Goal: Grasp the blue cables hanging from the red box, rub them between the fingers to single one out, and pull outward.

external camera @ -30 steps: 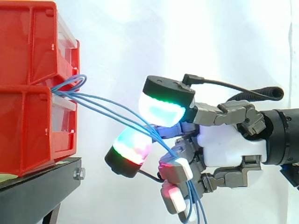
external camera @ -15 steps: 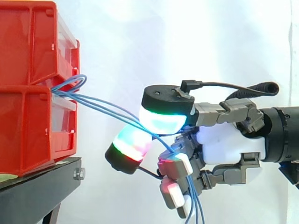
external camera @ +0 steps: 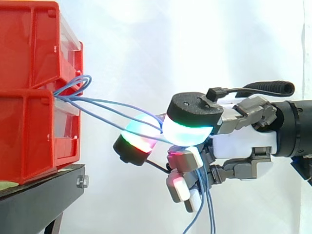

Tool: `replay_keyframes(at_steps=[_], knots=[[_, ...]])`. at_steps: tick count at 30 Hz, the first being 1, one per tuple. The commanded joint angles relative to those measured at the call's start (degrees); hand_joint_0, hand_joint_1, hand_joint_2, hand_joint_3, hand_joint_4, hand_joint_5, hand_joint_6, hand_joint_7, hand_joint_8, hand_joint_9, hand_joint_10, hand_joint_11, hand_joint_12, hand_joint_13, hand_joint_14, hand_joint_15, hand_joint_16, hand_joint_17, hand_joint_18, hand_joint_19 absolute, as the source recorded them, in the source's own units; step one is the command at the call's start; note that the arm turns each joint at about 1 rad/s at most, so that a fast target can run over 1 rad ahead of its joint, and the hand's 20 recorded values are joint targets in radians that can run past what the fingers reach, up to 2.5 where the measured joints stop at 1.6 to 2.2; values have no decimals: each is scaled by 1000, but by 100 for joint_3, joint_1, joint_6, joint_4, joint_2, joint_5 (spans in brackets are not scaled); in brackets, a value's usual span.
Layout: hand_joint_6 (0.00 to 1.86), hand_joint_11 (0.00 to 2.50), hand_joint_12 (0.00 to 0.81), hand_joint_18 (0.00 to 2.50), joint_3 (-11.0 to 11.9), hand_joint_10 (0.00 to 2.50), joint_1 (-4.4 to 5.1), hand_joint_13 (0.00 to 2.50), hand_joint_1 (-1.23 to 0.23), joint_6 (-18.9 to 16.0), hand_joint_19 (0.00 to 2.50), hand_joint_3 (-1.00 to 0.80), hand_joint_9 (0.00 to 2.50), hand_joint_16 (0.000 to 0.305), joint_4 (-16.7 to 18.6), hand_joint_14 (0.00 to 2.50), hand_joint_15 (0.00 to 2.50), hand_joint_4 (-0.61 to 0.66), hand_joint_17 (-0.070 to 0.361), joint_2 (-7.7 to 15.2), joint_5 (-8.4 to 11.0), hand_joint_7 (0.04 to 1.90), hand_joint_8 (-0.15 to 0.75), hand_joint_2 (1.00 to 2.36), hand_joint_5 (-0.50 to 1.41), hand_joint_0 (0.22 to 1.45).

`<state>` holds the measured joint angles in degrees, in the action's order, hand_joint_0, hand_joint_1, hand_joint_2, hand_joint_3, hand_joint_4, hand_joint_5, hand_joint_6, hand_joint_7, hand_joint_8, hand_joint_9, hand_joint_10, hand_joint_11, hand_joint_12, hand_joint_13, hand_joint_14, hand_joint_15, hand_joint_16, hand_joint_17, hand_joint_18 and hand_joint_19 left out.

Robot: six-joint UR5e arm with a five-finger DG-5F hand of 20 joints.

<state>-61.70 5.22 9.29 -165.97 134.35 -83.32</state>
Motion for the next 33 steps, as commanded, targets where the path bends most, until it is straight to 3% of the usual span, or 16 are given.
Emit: replay_keyframes(at_steps=[1,4,12,19,25,33], knots=[[889,951,345,909,0,24,-12,1037,-879,12,649,-500,1169,48,-5,24,595,47,108,-5,0,805,269,1000,-179,680],[863,916,366,937,0,26,-21,1062,-720,12,685,-500,1196,51,-5,23,606,68,114,-14,0,819,288,1000,-166,552],[819,870,374,951,0,24,-21,1077,-505,12,703,-500,1222,51,-5,21,604,56,116,-14,0,868,296,1000,-141,553],[818,882,369,945,0,24,-30,1079,-541,12,721,-413,1240,50,-5,24,607,51,112,-23,0,933,296,1006,-134,601],[815,870,377,970,0,22,-39,1107,-482,20,717,-466,1282,51,-5,21,594,55,114,-14,0,933,305,1002,-124,580],[780,864,393,1026,0,24,-39,1137,-577,135,683,-186,1303,55,-5,22,582,52,123,-14,0,912,324,1016,-105,608]])
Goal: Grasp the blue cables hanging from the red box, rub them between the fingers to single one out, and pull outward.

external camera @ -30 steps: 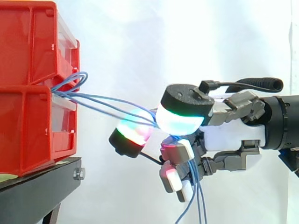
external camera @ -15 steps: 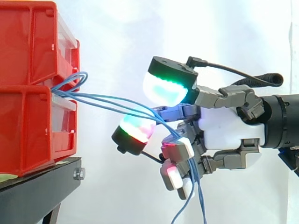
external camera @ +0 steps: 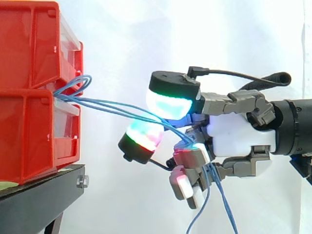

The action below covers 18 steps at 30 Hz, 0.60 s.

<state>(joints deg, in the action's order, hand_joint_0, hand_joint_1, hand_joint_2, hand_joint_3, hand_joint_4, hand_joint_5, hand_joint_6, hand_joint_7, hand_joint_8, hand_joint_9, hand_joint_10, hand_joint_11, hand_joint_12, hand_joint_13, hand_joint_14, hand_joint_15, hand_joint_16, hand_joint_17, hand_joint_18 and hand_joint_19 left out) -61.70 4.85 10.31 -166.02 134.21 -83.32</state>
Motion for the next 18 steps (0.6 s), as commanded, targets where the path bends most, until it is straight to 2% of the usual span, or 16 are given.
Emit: replay_keyframes(at_steps=[1,7,18], knots=[[772,858,403,1046,0,23,-1,1142,-589,33,667,-155,1302,57,0,20,577,70,128,0,0,916,330,1014,-104,609],[772,850,422,1083,0,22,-1,1143,-651,42,650,-103,1290,62,0,20,562,107,139,0,0,904,345,1008,-111,608],[798,873,408,1048,9,23,-1,1121,-742,33,665,-135,1256,60,0,19,577,110,134,0,0,887,335,1012,-130,599]])
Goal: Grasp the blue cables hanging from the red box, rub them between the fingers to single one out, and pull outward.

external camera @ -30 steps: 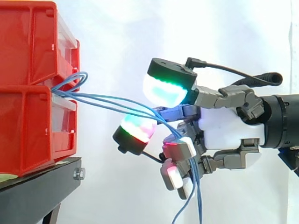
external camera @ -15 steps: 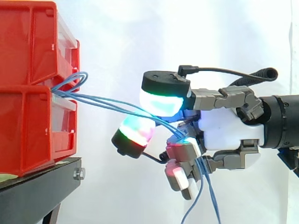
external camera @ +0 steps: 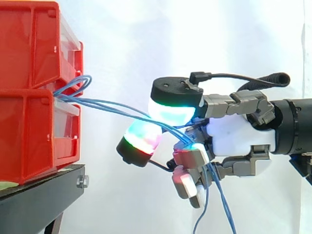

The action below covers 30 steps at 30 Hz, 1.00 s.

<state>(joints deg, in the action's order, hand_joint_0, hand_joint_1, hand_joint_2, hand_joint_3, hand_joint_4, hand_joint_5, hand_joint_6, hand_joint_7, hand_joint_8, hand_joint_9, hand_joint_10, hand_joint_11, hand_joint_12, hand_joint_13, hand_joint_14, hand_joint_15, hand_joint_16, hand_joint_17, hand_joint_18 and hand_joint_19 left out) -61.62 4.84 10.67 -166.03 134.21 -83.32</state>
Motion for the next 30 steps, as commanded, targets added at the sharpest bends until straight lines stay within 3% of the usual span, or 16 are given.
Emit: replay_keyframes(at_steps=[1,17,30], knots=[[800,876,408,1048,10,22,0,1120,-742,5,659,-137,1256,60,0,20,579,109,134,0,0,890,332,1013,-131,599],[837,897,375,982,28,24,0,1083,-801,5,692,-171,1209,53,0,24,604,83,120,0,0,884,302,1017,-154,615],[907,883,432,1112,36,21,-9,1151,-765,-4,626,88,1315,65,-132,18,558,-15,146,0,0,953,364,1000,-121,617]])
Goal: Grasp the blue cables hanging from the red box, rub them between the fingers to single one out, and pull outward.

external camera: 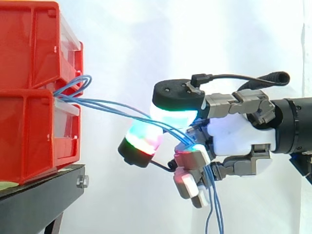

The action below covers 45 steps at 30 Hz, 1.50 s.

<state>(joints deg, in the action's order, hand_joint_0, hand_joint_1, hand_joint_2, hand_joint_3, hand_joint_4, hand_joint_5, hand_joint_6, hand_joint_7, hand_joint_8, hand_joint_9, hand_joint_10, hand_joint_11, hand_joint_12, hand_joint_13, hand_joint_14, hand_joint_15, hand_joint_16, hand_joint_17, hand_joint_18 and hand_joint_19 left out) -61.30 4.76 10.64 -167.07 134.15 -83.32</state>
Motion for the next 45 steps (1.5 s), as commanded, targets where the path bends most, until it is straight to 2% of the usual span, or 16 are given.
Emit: replay_keyframes(at_steps=[1,5,11,14,19,23,27,36,41,45], knots=[[907,879,429,1117,4,21,-1,1152,-766,-1,624,96,1319,65,-27,20,548,-31,146,6,0,960,361,1007,-119,617],[909,879,436,1130,4,20,-1,1161,-770,-1,617,105,1338,66,-27,18,556,-72,148,-3,0,1000,367,1128,-108,588],[909,880,439,1130,-5,20,-10,1158,-778,-1,605,98,1347,66,-97,19,556,-102,149,-3,0,1027,368,1189,-105,577],[910,879,435,1110,-5,20,-10,1131,-779,-1,602,102,1335,66,-141,18,547,-101,148,-38,0,1029,361,1180,-106,582],[911,812,437,1059,-5,20,-45,1076,-779,61,586,94,1245,65,-475,17,526,-102,146,-135,-9,1020,353,1193,-106,580],[910,605,440,1028,-5,19,-89,999,-781,131,553,86,1056,65,-836,15,443,-100,145,-196,-79,1021,346,1222,-105,572],[909,478,444,990,-5,14,-115,926,-784,131,520,76,942,65,-1029,13,375,-103,145,-223,-176,1018,340,1235,-105,569],[906,272,444,825,-13,9,-159,730,-788,131,406,61,725,66,-1416,9,254,-113,150,-319,-167,1023,319,1240,-107,567],[905,242,449,770,-13,8,-159,699,-790,131,352,57,689,69,-1477,8,232,-114,155,-319,-132,1020,319,1238,-108,568],[904,239,441,716,-13,8,-115,657,-792,140,338,62,673,69,-1477,9,234,-113,155,-319,-114,1020,311,1196,-109,579]])
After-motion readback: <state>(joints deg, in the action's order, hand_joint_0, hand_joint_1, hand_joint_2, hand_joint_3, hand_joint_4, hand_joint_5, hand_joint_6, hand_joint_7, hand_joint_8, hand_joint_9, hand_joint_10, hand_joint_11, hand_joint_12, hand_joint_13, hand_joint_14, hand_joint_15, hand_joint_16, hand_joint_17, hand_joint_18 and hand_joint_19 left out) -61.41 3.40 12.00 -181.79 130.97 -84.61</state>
